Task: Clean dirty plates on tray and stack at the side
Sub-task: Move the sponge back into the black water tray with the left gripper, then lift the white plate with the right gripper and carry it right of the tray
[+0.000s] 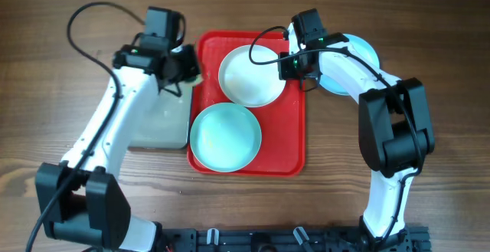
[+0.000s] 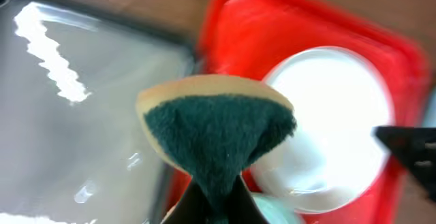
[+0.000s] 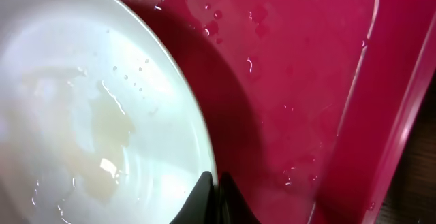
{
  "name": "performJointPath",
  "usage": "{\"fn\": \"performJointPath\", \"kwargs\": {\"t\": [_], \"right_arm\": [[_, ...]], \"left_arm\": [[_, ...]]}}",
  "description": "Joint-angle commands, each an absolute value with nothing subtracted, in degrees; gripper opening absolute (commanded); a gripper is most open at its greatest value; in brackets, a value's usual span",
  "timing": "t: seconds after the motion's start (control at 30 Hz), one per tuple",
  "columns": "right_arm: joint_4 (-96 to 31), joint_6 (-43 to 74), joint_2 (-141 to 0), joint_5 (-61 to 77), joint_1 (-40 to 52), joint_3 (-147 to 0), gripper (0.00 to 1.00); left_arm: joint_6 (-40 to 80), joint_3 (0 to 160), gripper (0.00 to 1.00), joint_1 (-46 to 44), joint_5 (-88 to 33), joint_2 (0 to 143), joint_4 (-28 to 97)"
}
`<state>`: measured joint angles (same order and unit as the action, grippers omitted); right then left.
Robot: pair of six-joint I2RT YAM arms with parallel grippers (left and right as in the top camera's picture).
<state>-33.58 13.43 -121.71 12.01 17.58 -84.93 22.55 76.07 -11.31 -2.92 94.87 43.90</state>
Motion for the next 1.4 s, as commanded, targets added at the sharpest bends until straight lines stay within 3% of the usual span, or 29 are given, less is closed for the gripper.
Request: {"fn": "performJointPath", "kwargs": {"t": [0.0,0.23,0.5,1.37], "right_arm": [[-33.50,13.45,-120.53,13.02,18.02,-85.17,0.05],[-33.47,13.47,-120.53,13.02,18.02,-85.17,0.05],[-33.50,13.45,-120.53,13.02,18.02,-85.17,0.05],[-32.45,10.55,-114.78,12.97,17.98,-88.29,0.04]], "left_arm": [[19.14,75.96,0.04,-7.90,-2.22,95.70,48.95],[18.17,72.84,0.04,-6.90,8.45,95.79,47.99],[18.17,57.45,0.05,-6.83,9.32,95.79,32.14],[18.17,57.45,0.04,-6.11,9.28,91.96,27.81]]}}
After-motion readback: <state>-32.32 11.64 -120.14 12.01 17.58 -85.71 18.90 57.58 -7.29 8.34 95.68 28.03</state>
